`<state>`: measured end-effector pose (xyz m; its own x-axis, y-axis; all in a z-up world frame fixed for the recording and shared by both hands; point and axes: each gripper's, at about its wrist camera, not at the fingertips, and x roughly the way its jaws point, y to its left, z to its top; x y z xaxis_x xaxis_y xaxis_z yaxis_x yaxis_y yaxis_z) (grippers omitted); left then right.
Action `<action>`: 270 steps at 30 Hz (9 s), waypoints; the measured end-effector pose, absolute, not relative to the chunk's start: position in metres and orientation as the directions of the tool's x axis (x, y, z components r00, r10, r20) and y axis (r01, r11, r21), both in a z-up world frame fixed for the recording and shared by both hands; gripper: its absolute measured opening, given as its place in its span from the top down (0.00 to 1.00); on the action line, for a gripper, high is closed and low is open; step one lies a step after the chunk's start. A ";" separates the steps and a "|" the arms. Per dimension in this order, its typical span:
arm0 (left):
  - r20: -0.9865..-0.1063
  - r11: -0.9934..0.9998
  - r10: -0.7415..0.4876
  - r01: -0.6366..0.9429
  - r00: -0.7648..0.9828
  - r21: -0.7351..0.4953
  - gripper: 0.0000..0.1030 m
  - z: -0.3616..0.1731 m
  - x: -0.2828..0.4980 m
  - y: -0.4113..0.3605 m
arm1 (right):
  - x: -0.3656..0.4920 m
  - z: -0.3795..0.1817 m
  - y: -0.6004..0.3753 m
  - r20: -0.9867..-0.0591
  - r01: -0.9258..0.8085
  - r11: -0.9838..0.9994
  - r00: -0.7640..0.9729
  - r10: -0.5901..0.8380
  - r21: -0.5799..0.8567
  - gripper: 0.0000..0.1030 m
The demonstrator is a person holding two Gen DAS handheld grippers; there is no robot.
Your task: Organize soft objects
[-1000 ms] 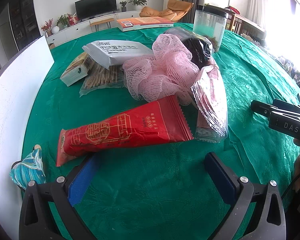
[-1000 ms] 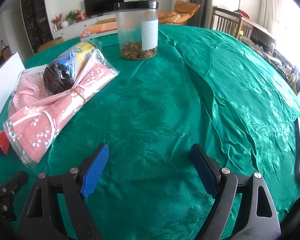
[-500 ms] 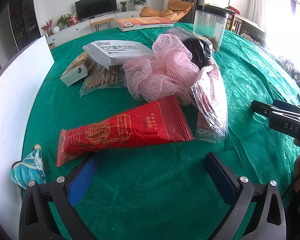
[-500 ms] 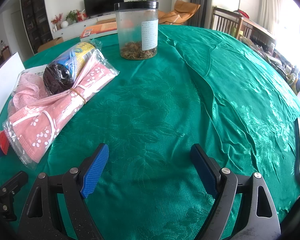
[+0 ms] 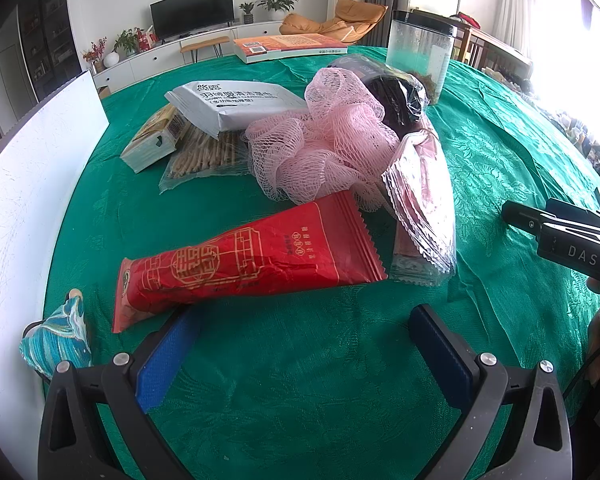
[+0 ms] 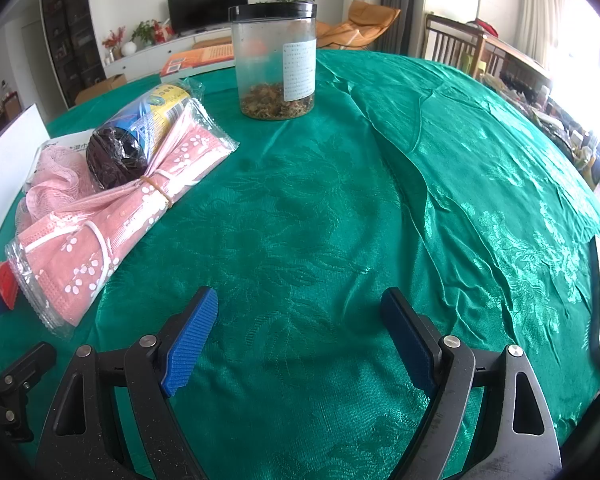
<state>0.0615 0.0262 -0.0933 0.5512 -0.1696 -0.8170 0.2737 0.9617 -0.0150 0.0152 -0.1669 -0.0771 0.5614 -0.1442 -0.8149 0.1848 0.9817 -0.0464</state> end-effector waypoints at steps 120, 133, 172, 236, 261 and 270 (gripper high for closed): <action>-0.818 0.989 -0.039 0.139 0.573 0.050 0.00 -0.079 0.053 0.107 | 0.016 -0.078 -0.167 -0.816 0.185 0.982 0.560 -0.145 -0.048 0.16; -0.818 0.987 -0.093 0.163 0.568 0.002 0.00 -0.074 0.039 0.108 | 0.017 -0.063 -0.164 -0.751 0.114 0.933 0.630 0.197 0.341 0.16; -0.823 0.984 -0.131 0.174 0.552 -0.040 0.61 -0.081 0.034 0.112 | 0.003 -0.064 -0.221 -0.814 0.325 0.928 0.579 -0.042 0.184 0.17; -0.578 0.927 -0.301 0.090 0.759 -0.365 0.61 0.054 0.004 0.236 | 0.070 0.012 -0.164 -0.835 0.061 0.982 0.537 0.117 0.177 0.72; -0.622 0.938 -0.027 -0.196 0.782 -0.287 0.00 0.027 -0.041 0.328 | 0.045 0.024 0.069 -0.763 -0.359 0.893 0.485 0.428 0.273 0.22; -0.669 0.950 -0.311 0.226 0.675 -0.215 0.00 0.023 -0.023 0.153 | 0.019 -0.059 -0.125 -0.821 0.047 0.999 0.570 -0.017 0.012 0.22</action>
